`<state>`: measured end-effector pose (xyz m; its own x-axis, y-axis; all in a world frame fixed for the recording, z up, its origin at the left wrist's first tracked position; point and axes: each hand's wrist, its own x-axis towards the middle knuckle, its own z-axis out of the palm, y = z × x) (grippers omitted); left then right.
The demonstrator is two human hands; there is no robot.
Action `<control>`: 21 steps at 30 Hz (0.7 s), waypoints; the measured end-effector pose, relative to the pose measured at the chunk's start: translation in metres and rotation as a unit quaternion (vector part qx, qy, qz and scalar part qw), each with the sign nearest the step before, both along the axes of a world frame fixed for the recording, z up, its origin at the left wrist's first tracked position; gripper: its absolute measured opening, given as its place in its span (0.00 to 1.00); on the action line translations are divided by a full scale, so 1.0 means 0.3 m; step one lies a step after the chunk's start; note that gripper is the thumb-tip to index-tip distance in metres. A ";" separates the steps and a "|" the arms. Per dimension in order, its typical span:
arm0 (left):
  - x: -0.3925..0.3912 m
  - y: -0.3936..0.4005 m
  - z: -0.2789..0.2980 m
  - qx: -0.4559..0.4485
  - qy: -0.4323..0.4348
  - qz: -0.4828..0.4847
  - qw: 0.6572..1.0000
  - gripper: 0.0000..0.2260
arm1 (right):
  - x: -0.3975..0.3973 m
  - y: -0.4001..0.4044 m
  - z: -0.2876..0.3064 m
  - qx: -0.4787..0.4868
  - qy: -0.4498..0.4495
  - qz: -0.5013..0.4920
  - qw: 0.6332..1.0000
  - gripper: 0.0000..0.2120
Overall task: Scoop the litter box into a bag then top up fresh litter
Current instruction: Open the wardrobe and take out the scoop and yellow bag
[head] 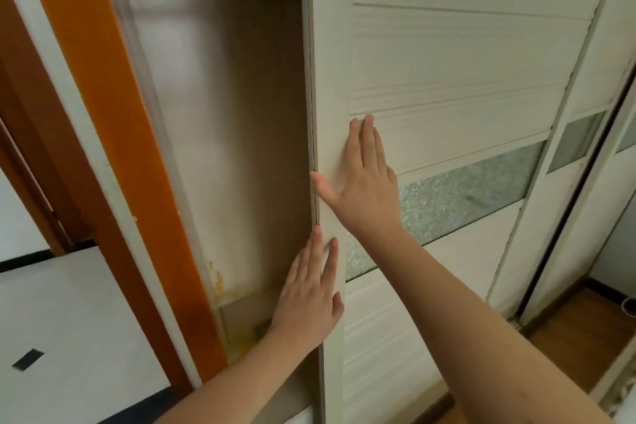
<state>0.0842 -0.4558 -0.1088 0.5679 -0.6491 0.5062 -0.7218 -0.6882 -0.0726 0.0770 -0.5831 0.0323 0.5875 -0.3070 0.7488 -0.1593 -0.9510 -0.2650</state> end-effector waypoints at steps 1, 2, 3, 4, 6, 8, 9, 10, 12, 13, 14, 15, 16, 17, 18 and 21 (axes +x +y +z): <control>0.002 -0.020 0.003 0.001 0.005 -0.004 1.000 0.42 | -0.001 -0.020 0.001 0.003 0.004 -0.003 1.000 0.45; 0.004 -0.042 0.005 0.001 0.010 -0.010 1.000 0.42 | -0.001 -0.039 0.000 0.008 0.008 -0.006 1.000 0.45; 0.006 -0.065 0.007 0.001 0.016 -0.017 1.000 0.41 | 0.000 -0.059 -0.001 0.014 0.012 -0.007 1.000 0.44; 0.008 -0.087 0.009 0.002 0.020 -0.024 1.000 0.41 | 0.000 -0.078 -0.003 0.022 0.015 -0.009 1.000 0.44; 0.015 -0.128 0.014 0.009 0.016 -0.033 0.999 0.40 | -0.002 -0.121 -0.001 0.032 0.020 -0.017 0.999 0.44; 0.023 -0.166 0.020 0.019 0.014 -0.041 0.999 0.40 | -0.007 -0.169 0.006 0.040 0.029 -0.025 0.999 0.43; 0.026 -0.186 0.023 0.025 0.016 -0.045 0.999 0.40 | -0.011 -0.194 0.008 0.043 0.033 -0.029 0.998 0.43; 0.028 -0.205 0.027 0.032 0.018 -0.050 0.998 0.40 | -0.014 -0.217 0.009 0.045 0.037 -0.035 0.998 0.43; 0.030 -0.246 0.039 0.048 0.026 -0.058 0.997 0.39 | -0.017 -0.258 0.007 0.047 0.047 -0.049 0.997 0.42; 0.031 -0.266 0.046 0.053 0.029 -0.062 0.996 0.38 | -0.017 -0.278 0.007 0.048 0.054 -0.058 0.996 0.42; 0.034 -0.285 0.054 0.057 0.028 -0.065 0.996 0.38 | -0.016 -0.297 0.007 0.049 0.060 -0.068 0.995 0.42; 0.036 -0.300 0.062 0.062 0.025 -0.069 0.995 0.38 | -0.015 -0.317 0.008 0.051 0.066 -0.077 0.993 0.41; 0.039 -0.315 0.070 0.071 0.022 -0.071 0.995 0.38 | -0.014 -0.336 0.009 0.054 0.071 -0.086 0.992 0.41; 0.043 -0.329 0.078 0.081 0.019 -0.074 0.994 0.37 | -0.014 -0.355 0.010 0.057 0.075 -0.093 0.991 0.41; 0.049 -0.342 0.086 0.091 0.016 -0.076 0.993 0.37 | -0.011 -0.373 0.009 0.061 0.079 -0.100 0.990 0.40; 0.069 -0.380 0.119 0.117 0.003 -0.085 0.990 0.36 | -0.009 -0.419 0.006 0.080 0.087 -0.118 0.986 0.39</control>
<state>0.1049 -0.5697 -0.0731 0.4441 -0.8338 0.3280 -0.8263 -0.5226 -0.2100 0.0742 -0.7087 0.0341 0.6012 -0.5566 0.5734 -0.4271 -0.8302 -0.3581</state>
